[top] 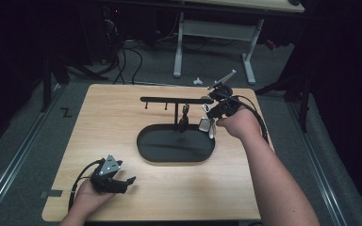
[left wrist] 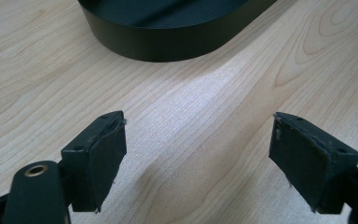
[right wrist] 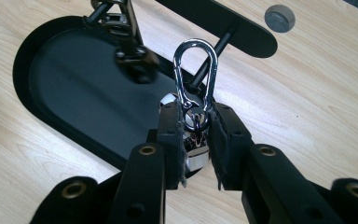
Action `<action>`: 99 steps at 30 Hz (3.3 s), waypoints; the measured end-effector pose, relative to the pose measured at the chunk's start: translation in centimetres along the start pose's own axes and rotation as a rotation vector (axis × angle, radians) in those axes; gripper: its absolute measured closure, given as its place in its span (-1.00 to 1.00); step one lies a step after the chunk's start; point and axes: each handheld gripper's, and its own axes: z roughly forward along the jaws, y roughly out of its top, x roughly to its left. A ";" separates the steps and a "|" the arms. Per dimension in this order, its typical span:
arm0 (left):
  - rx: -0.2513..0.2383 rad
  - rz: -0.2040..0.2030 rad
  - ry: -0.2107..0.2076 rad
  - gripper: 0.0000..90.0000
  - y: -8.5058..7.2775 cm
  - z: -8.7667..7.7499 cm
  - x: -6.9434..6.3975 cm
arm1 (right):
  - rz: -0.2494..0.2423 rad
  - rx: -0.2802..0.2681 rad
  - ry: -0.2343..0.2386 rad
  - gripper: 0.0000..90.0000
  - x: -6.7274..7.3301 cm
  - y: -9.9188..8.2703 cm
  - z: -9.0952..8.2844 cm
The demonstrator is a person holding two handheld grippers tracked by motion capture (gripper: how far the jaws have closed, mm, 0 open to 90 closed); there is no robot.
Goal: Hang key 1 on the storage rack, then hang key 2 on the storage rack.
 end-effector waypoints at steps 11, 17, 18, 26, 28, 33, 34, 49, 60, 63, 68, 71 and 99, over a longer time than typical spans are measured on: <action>0.007 0.001 -0.004 -0.57 0.0 0.0 0.0 | 0.000 0.010 -0.005 0.67 0.1 -0.4 0.9; 0.007 -0.002 -0.004 -0.57 -0.1 0.1 0.0 | 0.007 0.010 -0.007 0.67 0.0 -0.5 1.4; 0.009 -0.002 -0.005 -0.57 -0.2 0.1 0.0 | 0.013 0.009 -0.009 0.67 0.1 -0.5 1.7; 0.017 -0.005 -0.006 -0.57 -0.2 0.0 0.1 | 0.007 0.017 -0.012 0.67 0.1 -0.4 2.5; 0.019 -0.005 -0.006 -0.57 -0.3 0.0 0.1 | 0.008 0.015 -0.010 0.67 0.2 -0.3 2.5; 0.019 -0.006 -0.005 -0.57 -0.3 0.0 0.1 | 0.020 0.016 -0.007 0.59 0.4 -0.2 2.7; 0.018 -0.008 -0.005 -0.57 -0.4 0.1 0.1 | 0.016 0.014 -0.003 0.56 0.4 -0.2 2.7; 0.027 -0.003 0.002 -0.58 -0.5 0.2 0.0 | 0.055 -0.006 0.003 0.19 0.2 -1.1 2.5; 0.030 -0.002 0.004 -0.58 -0.5 0.2 0.0 | 0.076 -0.029 0.014 -0.12 -0.9 -3.8 3.7; 0.030 -0.002 0.006 -0.58 -0.5 0.2 0.0 | 0.097 -0.045 0.016 -0.16 -1.3 -4.9 4.0; 0.027 -0.011 0.002 -0.58 -0.5 0.3 0.0 | 0.103 -0.077 0.009 -0.18 -1.6 -6.7 4.6; 0.026 -0.006 -0.001 -0.58 -0.4 0.4 -0.1 | 0.087 -0.092 -0.005 -0.21 -1.4 -7.9 5.0; -0.033 -0.030 0.027 -0.56 -0.3 0.2 0.0 | 0.167 -0.382 -0.032 -0.33 -2.3 -18.8 9.2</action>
